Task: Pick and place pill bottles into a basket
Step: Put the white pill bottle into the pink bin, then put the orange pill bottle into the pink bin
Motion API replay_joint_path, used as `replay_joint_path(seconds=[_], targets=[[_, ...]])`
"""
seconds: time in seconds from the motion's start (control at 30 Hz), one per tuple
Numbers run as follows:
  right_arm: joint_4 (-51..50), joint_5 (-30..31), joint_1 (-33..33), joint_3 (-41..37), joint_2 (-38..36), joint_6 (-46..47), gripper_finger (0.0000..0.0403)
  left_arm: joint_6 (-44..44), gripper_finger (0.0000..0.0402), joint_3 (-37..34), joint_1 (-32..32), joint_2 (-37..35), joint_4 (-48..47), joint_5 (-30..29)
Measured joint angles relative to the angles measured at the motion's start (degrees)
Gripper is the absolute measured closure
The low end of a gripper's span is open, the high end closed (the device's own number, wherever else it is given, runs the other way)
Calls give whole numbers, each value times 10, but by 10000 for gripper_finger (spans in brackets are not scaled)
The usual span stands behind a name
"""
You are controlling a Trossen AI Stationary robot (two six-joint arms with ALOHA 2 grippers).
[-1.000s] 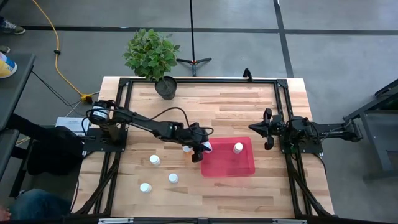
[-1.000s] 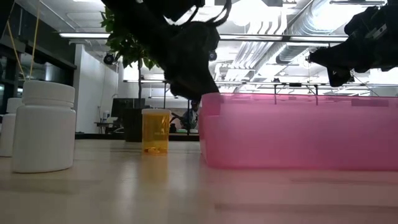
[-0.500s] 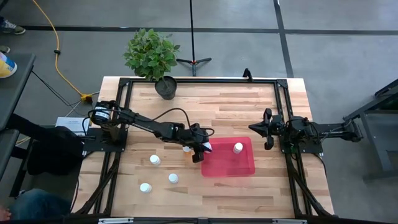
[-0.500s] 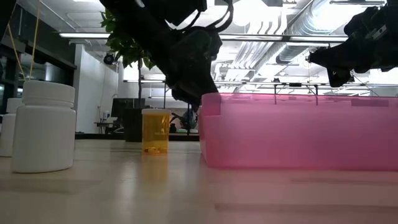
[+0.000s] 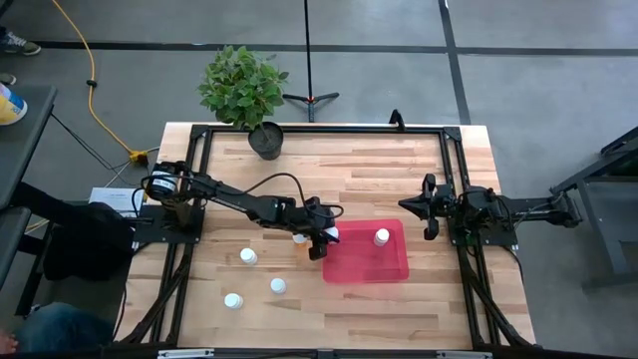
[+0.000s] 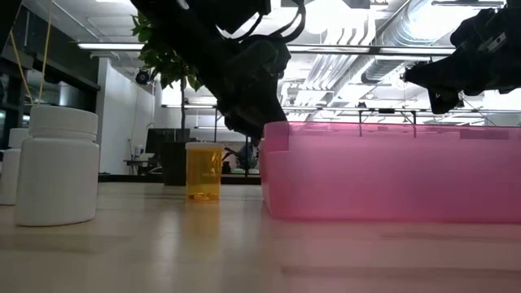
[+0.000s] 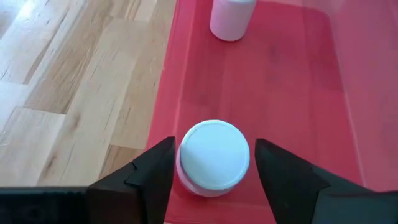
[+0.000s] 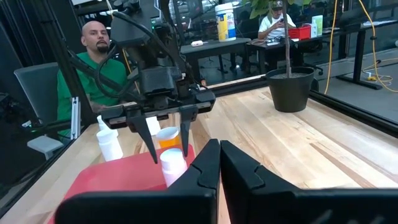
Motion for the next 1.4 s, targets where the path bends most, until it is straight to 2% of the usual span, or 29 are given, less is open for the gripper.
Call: replay_joint_path(seconds=[0.3,0.7,0.83,1.17,1.4], targets=[[0,0,0,0,0,-4,399,0,114,5,0,0,-1,-1],[0,0,0,0,0,-4,402,17,118,49,0,0,-23,-5],[0,0,0,0,0,-4,399,17,118,76,0,-3,-94,-5],[0,0,0,0,0,-4,400,41,118,189,0,-4,-377,-16],[0,0,0,0,0,-4,399,41,118,208,0,-4,-496,3]])
